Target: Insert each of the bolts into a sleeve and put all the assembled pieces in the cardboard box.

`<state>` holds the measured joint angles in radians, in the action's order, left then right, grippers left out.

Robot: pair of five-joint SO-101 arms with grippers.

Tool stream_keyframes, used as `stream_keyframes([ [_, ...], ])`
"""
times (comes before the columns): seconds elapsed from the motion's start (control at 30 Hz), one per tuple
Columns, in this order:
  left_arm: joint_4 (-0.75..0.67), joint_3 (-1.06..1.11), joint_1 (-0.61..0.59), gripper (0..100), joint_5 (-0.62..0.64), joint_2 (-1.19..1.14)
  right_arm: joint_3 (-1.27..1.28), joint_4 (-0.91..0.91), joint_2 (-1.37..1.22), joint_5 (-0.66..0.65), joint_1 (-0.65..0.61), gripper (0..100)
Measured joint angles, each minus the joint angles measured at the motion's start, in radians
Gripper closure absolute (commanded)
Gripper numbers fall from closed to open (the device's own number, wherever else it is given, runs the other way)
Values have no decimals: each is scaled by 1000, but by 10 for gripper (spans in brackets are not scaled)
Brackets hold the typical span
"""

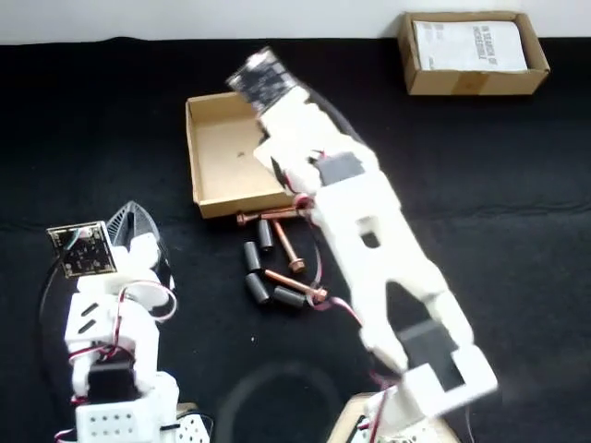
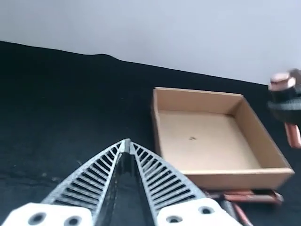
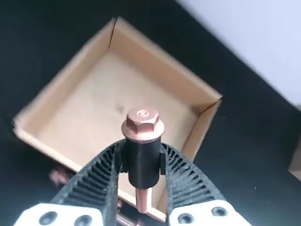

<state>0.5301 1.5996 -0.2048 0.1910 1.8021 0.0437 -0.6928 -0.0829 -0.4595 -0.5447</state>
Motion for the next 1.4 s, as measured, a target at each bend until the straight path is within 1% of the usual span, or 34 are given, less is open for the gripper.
stream_keyframes([
  [0.1, -83, 77, -32, 991, -2, -2, -60, 0, -143, -130, 0, 991],
  [0.3, -87, 81, -52, 991, 0, 0, -180, 0, -333, -342, 2, 991],
  [0.43, -87, 81, -52, 991, 0, 0, -209, -6, -391, -512, 2, 991],
  [0.5, -87, 83, -52, 991, 2, 0, -209, -46, -393, -578, 2, 983],
  [0.57, -87, 83, -52, 991, 2, 0, -222, -112, -390, -608, 2, 937],
  [0.67, -87, 83, -52, 991, 2, 0, -269, -265, -390, -615, -3, 821],
  [0.7, -87, 83, -52, 991, 2, 0, -282, -327, -390, -606, -9, 789],
  [0.77, -87, 83, -52, 991, 2, 0, -322, -422, -390, -540, -23, 767],
  [0.83, -87, 83, -52, 991, 2, 0, -376, -496, -390, -477, -34, 767],
  [0.97, -63, 83, -52, 991, 2, 0, -482, -578, -390, -417, -41, 767],
  [1.1, -29, 83, -52, 991, 2, 0, -663, -717, -390, -311, -44, 767],
  [1.2, -29, 83, -52, 991, 2, 0, -832, -875, -390, -193, -60, 767],
  [1.27, -29, 83, -52, 991, 2, 0, -945, -964, -390, -86, -78, 768],
  [1.33, -29, 83, -52, 991, 2, 0, -1054, -1028, -388, 38, -91, 768],
  [1.4, -29, 83, -52, 991, 2, 0, -1158, -1053, -388, 155, -94, 768],
])
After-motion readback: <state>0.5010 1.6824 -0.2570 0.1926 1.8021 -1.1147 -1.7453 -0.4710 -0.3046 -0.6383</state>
